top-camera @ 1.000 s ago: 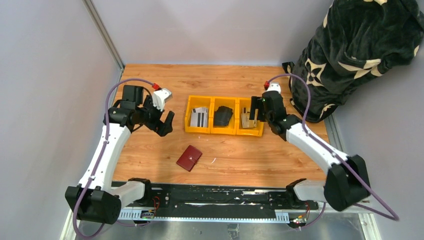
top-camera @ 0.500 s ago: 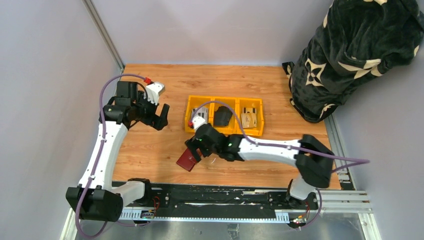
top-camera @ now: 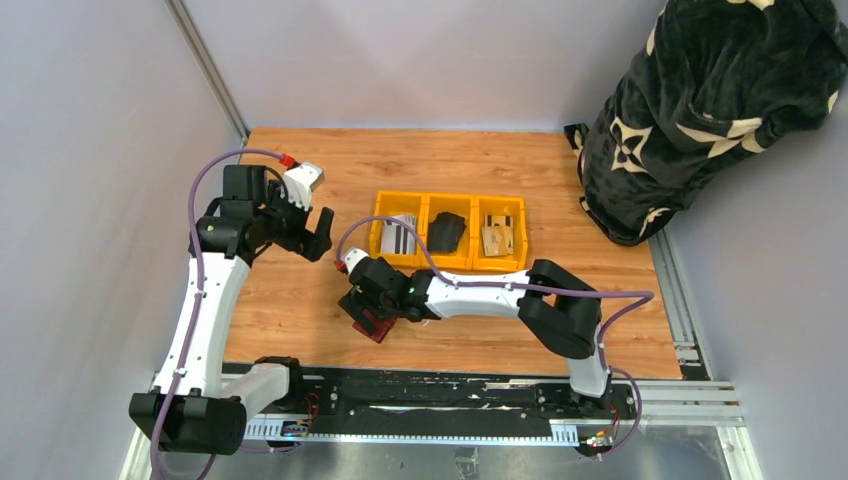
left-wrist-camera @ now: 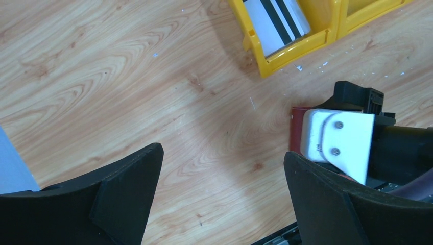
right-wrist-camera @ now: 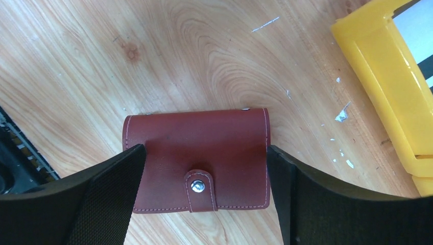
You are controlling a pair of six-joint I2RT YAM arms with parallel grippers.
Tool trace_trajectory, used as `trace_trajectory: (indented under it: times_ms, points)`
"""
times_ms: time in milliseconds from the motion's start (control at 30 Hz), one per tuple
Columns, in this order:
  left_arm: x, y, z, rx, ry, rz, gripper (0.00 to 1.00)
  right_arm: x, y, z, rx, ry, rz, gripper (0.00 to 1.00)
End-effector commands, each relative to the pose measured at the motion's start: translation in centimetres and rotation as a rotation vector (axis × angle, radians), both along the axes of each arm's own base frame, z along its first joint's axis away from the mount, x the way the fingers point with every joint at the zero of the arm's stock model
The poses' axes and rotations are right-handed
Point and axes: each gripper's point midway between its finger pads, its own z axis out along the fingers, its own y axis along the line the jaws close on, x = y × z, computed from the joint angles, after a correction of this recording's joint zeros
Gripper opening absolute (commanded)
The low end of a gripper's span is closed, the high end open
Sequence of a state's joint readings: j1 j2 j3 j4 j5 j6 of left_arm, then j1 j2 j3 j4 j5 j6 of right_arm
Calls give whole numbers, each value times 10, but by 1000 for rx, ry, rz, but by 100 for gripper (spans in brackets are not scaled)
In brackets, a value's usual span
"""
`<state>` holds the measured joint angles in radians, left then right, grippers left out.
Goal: Take the credit cards out of the card holder
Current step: Pick up the card holder from the center of the board.
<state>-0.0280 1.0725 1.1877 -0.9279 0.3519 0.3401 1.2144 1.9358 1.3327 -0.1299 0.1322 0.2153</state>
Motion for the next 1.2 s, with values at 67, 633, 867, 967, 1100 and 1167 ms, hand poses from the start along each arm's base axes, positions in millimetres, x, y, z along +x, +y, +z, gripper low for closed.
trace_trajectory:
  times_ms: [67, 633, 867, 967, 1100, 1167]
  points:
    - [-2, 0, 14, -4, -30, -8, 100, -10, -5, -17, -123, -38, 23, 92]
    - [-4, -4, 12, -26, -20, -19, 100, -6, -76, -4, -191, -105, -85, 89]
    - [-8, -5, 15, -27, -38, -24, 100, -12, -55, 13, -70, 10, -154, 89]
    - [-9, -4, 16, -21, -46, -23, 100, -13, -46, 14, -10, 100, -205, 91]
    - [-10, -4, 19, -17, -60, -28, 100, -9, -43, 9, -15, 99, -270, 92]
    - [-9, -4, 21, -21, -63, -28, 100, -6, -42, 5, -28, 88, -295, 93]
